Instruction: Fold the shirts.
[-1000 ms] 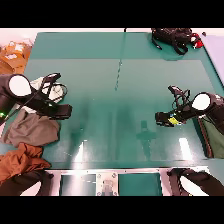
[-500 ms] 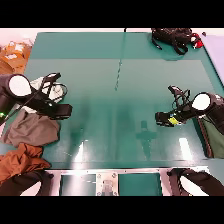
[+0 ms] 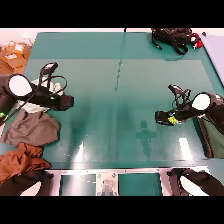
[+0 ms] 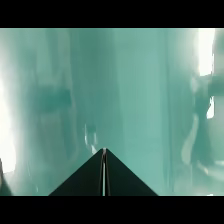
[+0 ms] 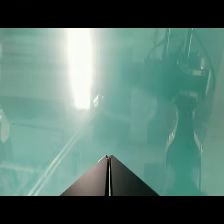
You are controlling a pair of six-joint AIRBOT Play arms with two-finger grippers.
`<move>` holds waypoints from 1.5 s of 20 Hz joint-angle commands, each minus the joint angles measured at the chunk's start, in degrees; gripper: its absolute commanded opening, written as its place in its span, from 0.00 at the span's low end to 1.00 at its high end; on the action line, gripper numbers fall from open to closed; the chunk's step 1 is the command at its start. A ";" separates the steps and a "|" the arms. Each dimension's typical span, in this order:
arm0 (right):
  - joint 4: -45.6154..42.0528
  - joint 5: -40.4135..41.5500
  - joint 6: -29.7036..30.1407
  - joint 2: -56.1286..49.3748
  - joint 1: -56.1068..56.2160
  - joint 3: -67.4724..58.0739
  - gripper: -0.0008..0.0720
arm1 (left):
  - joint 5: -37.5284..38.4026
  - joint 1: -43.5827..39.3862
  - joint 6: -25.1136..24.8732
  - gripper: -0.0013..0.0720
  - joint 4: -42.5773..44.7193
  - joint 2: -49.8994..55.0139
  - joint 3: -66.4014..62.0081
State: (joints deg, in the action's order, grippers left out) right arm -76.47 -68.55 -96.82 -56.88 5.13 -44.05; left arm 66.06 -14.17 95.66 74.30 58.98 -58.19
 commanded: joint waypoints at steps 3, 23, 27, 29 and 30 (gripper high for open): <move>0.02 3.48 0.00 0.04 0.07 0.02 0.03 | -8.13 0.00 0.68 0.95 22.08 0.07 0.00; 0.00 6.56 0.00 0.04 0.07 0.00 0.03 | -17.73 27.56 -4.04 0.05 20.37 23.12 -6.25; -0.02 6.58 0.02 0.04 0.00 -0.07 0.03 | -10.38 22.77 -11.23 0.05 11.21 15.23 -18.14; -0.04 6.58 0.02 0.04 0.00 -0.11 0.03 | -9.18 16.72 -12.22 0.05 7.13 10.84 -24.35; -0.04 6.58 0.02 0.04 0.00 -0.20 0.03 | -8.61 12.92 -12.20 0.05 5.27 9.42 -27.58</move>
State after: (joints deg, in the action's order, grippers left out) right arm -76.49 -61.98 -96.82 -56.88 5.13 -44.12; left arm 54.24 5.41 86.39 86.67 72.97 -77.97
